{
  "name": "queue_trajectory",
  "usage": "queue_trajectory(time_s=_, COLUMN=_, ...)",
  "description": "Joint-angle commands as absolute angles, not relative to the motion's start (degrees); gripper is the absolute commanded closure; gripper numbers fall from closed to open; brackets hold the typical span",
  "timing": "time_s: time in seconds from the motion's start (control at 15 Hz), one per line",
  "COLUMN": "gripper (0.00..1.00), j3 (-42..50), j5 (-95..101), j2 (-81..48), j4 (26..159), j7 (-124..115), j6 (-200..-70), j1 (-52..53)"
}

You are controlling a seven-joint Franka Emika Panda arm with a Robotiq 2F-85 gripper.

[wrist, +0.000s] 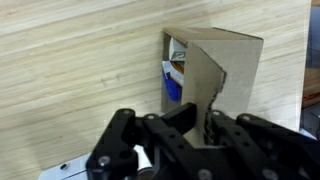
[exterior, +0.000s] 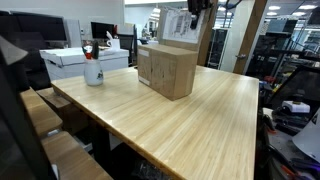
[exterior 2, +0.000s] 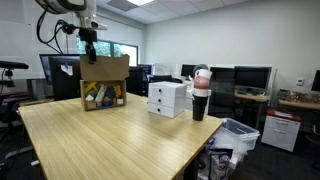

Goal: Open the box and spill out the contents

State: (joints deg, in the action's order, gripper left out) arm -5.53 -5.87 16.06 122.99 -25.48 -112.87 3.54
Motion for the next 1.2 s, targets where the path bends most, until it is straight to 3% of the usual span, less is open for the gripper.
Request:
queue_trajectory(time_s=0.0, gripper=0.96, j3=-5.92, j5=-6.53, j2=16.02, j4=124.76, j7=-25.72, j6=-112.52, j1=2.78)
queue_trajectory(time_s=1.13, gripper=0.96, j3=-6.25, j5=0.94, j2=14.39, j4=127.39, j7=-29.17, j6=-107.10, j1=1.64)
